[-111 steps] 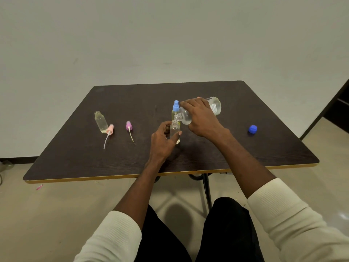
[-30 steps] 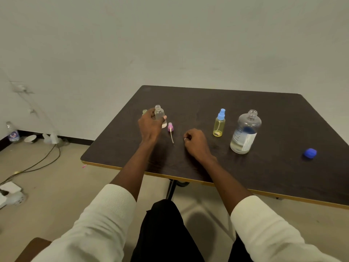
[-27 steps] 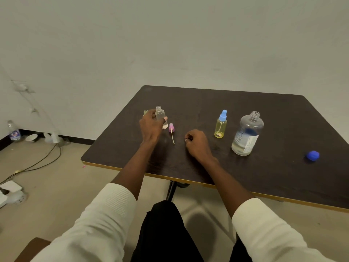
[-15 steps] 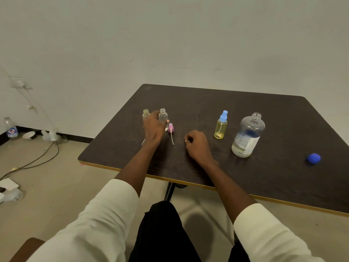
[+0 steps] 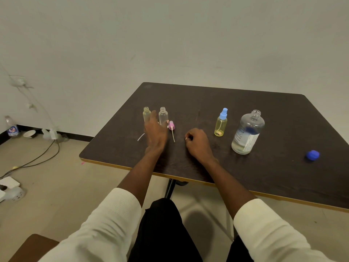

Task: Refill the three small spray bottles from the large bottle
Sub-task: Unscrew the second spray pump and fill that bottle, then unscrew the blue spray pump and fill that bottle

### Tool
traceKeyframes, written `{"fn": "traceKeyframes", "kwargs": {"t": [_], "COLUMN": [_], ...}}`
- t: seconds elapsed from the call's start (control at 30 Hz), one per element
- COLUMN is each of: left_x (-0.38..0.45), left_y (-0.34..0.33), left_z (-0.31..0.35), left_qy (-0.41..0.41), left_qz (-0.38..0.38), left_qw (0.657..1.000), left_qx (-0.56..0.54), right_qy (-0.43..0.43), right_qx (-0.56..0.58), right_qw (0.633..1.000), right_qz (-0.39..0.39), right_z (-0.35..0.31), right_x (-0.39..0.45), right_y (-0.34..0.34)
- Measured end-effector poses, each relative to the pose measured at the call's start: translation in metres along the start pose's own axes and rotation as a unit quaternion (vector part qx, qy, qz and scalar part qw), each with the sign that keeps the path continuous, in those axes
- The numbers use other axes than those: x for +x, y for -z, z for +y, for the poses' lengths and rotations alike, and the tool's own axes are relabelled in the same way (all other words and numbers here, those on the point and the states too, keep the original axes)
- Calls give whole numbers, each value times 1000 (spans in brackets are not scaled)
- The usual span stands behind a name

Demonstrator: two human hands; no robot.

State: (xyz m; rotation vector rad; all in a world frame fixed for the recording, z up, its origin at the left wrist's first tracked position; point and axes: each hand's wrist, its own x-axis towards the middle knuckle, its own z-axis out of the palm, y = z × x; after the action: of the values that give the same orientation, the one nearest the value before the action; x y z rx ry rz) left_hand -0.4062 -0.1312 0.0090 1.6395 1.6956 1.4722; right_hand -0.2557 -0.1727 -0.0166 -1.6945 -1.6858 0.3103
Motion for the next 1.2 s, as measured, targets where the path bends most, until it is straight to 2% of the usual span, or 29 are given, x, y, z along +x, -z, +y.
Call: {"fn": "traceKeyframes", "kwargs": {"t": [0.1,0.17,0.33,0.53,0.63,0.8,0.93,1.03,1.2], "left_x": [-21,-34,-56,-64,-65,-59,-61,-62,-64], "left_y": [-1,-5,-23,-62,-72,-75,-73,-71,-68], "left_z": [4,11,39,55,48,38,39,42,45], "left_qy": [-27,-52,-41,28,35,72,62,53,30], "left_qz": [39,43,-18,-84,-105,-89,-95,-100,-127], "left_qw": [998,996,987,976,978,977,977,975,966], "left_qx": [-38,-65,-156,-197,-178,-179,-183,-191,-225], "right_qy": [-9,-22,-55,-87,-109,-174,-220,-196,-118], "right_qx": [12,35,100,98,112,151,165,170,184], "right_qw": [1000,998,971,957,959,954,942,947,966], "right_qz": [8,40,210,259,238,194,193,189,135], "right_z": [-2,-4,1,9,4,10,20,22,25], "right_x": [-2,-4,-19,-32,-31,-15,2,4,-7], "right_y": [2,6,22,33,34,33,33,36,41]}}
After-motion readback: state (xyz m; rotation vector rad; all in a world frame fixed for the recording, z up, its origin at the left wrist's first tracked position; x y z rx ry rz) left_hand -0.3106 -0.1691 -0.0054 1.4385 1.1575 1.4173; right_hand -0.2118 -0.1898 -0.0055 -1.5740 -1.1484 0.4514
